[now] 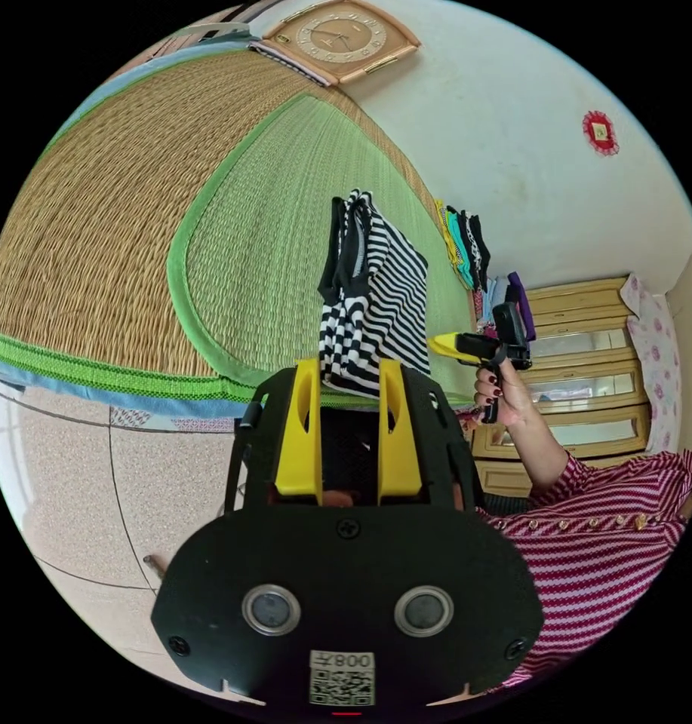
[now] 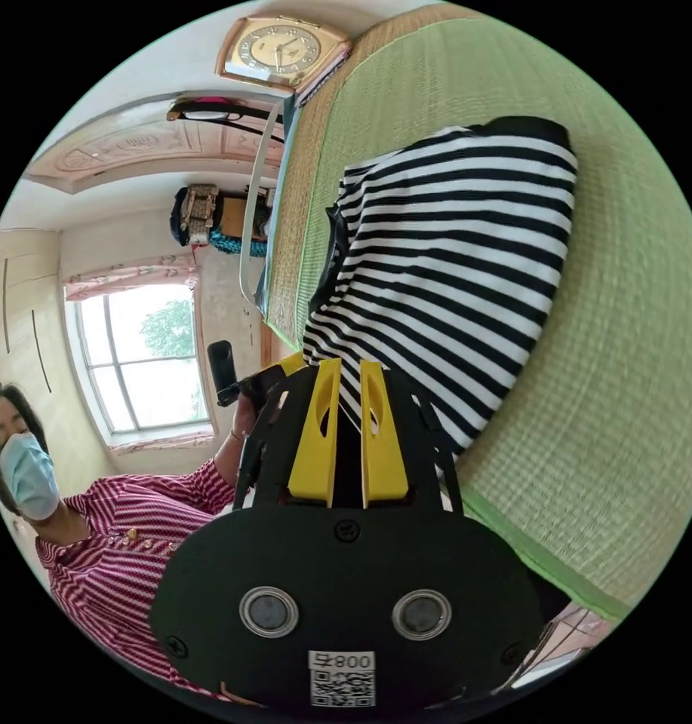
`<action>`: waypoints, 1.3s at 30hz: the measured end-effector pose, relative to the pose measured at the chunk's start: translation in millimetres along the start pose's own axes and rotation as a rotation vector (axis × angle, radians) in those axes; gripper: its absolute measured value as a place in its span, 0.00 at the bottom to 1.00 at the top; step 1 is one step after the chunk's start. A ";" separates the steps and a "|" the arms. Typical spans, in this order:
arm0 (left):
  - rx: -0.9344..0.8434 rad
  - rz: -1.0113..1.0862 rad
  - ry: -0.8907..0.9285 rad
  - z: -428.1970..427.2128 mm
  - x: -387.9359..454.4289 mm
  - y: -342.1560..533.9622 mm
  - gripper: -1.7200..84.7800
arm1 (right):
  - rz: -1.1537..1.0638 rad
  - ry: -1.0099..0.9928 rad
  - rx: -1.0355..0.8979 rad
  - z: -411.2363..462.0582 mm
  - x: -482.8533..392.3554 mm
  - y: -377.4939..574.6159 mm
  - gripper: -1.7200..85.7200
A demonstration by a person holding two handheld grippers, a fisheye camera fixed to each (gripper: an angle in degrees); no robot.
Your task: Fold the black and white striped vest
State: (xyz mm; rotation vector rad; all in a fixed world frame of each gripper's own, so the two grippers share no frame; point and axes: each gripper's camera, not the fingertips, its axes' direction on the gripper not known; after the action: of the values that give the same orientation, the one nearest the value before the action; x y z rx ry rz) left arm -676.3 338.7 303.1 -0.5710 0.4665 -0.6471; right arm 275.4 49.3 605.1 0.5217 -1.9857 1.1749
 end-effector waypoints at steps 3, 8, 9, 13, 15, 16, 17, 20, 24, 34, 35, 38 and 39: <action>-0.026 -0.012 0.009 10.0 -4.6 -4.3 0.11 | 0.063 -0.018 0.038 -26.9 16.7 35.7 0.09; -0.027 -0.021 0.015 14.6 -6.4 -3.0 0.08 | 0.175 -0.059 0.094 -58.8 45.2 87.5 0.10; -0.026 -0.023 0.015 15.2 -6.5 -1.2 0.08 | 0.182 -0.062 0.096 -61.1 47.0 90.9 0.10; -0.028 -0.039 0.023 18.7 -9.1 5.9 0.07 | 0.215 -0.129 0.096 -70.0 56.7 100.3 0.11; -0.029 -0.056 0.024 22.2 -12.8 10.8 0.07 | 0.219 -0.139 0.097 -72.6 57.0 100.4 0.11; -0.030 -0.060 0.025 23.2 -13.9 11.9 0.07 | 0.223 -0.143 0.091 -73.1 56.9 99.7 0.11; -0.033 -0.068 0.029 24.8 -16.3 13.8 0.07 | 0.226 -0.154 0.082 -73.0 56.5 98.8 0.11; -0.029 -0.088 0.026 24.8 -22.1 19.0 0.08 | 0.223 -0.172 0.065 -73.4 50.9 97.6 0.11; 0.008 -0.121 0.019 16.5 -27.9 33.7 0.08 | 0.230 -0.214 0.083 -79.1 48.4 98.1 0.10; -0.166 -0.021 0.211 96.0 12.3 32.2 0.09 | 0.230 -0.338 0.113 -88.4 32.9 102.0 0.07; -0.188 -0.057 0.289 114.1 8.2 29.1 0.10 | 0.225 -0.347 0.118 -90.6 28.3 102.5 0.06; -0.209 -0.189 0.426 152.2 -10.5 27.6 0.12 | 0.206 -0.345 0.118 -97.0 13.7 103.2 0.05; -0.191 -0.237 0.462 161.4 -18.5 28.4 0.13 | 0.202 -0.346 0.118 -98.3 10.9 103.3 0.05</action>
State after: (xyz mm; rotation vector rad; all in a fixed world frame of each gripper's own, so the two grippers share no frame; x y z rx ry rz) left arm -586.0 425.3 410.5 -0.6643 0.9098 -0.9745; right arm 239.1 186.1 584.2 0.6305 -2.3154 1.4086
